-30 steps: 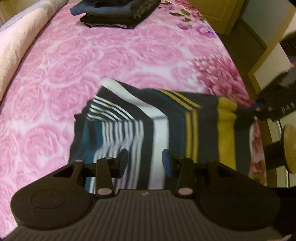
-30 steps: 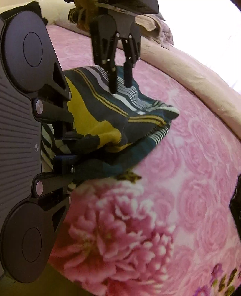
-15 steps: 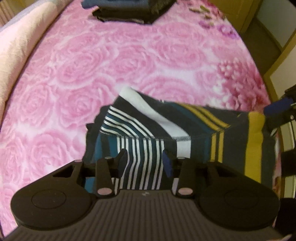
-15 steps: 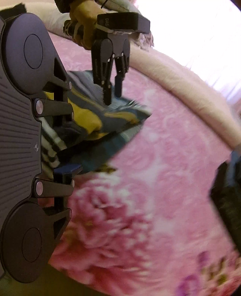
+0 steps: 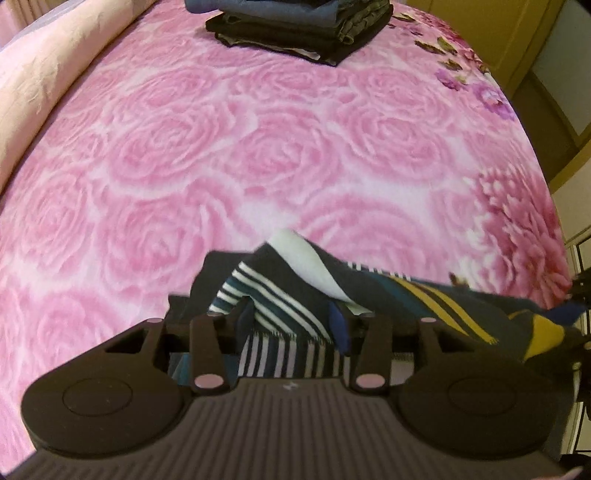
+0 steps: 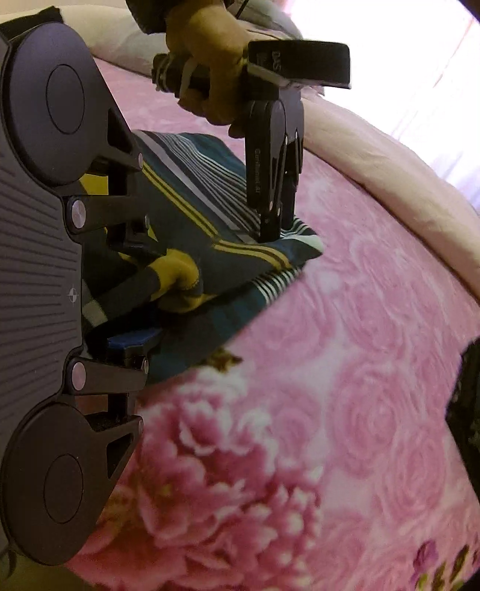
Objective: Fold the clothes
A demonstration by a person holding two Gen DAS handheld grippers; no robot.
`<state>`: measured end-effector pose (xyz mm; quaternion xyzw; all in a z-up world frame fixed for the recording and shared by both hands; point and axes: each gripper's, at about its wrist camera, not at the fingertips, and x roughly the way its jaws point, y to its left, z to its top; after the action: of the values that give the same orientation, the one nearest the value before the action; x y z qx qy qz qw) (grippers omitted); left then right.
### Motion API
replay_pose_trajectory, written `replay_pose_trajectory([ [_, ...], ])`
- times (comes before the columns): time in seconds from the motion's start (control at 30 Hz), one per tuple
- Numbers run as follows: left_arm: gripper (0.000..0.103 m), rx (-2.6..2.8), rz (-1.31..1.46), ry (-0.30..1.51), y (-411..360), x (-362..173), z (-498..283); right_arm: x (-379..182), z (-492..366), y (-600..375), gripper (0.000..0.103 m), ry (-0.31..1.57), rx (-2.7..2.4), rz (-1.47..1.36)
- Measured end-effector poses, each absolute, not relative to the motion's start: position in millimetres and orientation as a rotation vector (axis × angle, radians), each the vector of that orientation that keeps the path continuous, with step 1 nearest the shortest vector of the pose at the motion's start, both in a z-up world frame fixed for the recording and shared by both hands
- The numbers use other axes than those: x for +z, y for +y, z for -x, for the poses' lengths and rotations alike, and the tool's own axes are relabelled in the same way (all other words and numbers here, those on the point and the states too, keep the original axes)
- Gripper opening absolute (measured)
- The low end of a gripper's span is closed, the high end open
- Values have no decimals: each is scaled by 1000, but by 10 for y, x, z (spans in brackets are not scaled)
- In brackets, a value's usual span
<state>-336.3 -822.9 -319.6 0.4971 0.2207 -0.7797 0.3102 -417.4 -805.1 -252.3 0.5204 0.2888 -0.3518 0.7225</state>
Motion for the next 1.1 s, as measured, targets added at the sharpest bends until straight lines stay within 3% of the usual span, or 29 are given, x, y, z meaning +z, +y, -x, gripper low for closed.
replay_pose_trajectory([
  [0.17, 42, -2054, -1320, 598, -8315, -3142, 3340, -2514, 4256, -7993, 39, 640, -853, -1183],
  [0.3, 30, -2010, -1302, 568, -8382, -2978, 3185, -2448, 4351, -7950, 39, 626, -928, -1221],
  [0.57, 30, -2049, -1211, 664, -8305, -2622, 2808, -2099, 4145, -7906, 39, 605, -920, -1052],
  [0.7, 30, -2154, -1237, 728, -8195, -2776, 3102, -2248, 4136, -7967, 39, 616, -927, -1067],
  [0.87, 32, -2170, -1320, 626, -8164, -3146, 3512, -2435, 4124, -8044, 39, 631, -936, -1087],
  [1.1, 32, -2147, -1331, 586, -8356, -3238, 3708, -2578, 4254, -8144, 39, 644, -985, -1111],
])
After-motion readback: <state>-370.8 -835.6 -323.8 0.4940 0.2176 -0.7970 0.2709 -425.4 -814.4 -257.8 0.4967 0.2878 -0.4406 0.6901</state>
